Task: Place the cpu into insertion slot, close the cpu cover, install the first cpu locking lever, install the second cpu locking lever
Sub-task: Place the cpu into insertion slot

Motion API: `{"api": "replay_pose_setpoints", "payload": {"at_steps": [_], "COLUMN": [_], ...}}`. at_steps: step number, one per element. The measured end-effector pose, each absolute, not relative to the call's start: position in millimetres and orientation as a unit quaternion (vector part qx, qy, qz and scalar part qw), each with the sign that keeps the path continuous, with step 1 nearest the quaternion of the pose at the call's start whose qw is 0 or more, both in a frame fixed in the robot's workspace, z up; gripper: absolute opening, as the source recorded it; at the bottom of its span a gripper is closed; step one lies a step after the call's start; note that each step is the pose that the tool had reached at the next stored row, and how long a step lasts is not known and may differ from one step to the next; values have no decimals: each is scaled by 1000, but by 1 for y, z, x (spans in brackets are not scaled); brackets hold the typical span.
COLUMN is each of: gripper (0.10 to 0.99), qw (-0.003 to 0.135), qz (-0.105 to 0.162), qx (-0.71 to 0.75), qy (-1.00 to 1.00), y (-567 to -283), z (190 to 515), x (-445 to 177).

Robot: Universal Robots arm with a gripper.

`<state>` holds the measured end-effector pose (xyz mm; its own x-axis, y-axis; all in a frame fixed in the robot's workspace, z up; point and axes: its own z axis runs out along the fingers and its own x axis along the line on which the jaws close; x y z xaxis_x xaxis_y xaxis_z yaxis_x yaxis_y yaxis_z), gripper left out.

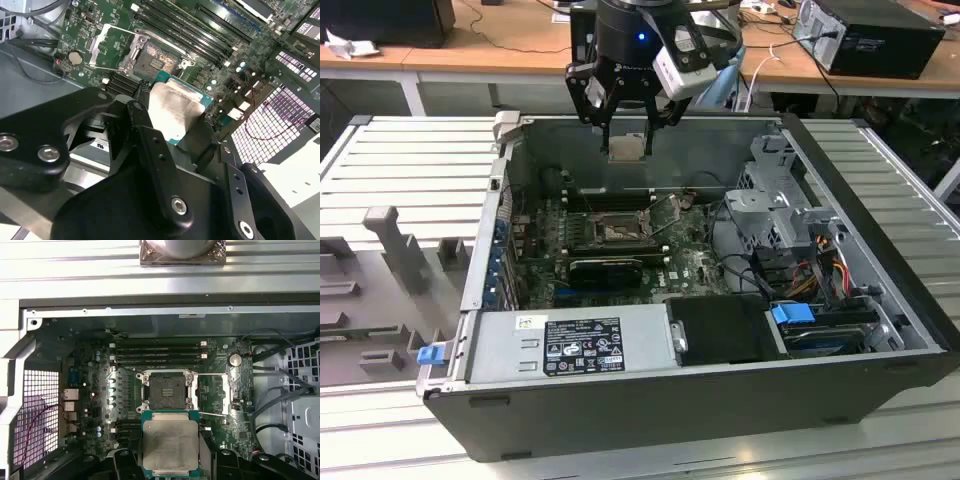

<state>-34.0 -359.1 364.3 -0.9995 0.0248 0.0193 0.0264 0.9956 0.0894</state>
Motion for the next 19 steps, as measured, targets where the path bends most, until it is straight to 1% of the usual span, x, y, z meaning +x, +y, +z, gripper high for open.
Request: {"api": "replay_pose_setpoints", "payload": {"at_steps": [19], "gripper": [537], "qw": [9], "qz": [-45], "qx": [-19], "qy": [-999], "y": [-359], "z": [364], "x": [-34]}}
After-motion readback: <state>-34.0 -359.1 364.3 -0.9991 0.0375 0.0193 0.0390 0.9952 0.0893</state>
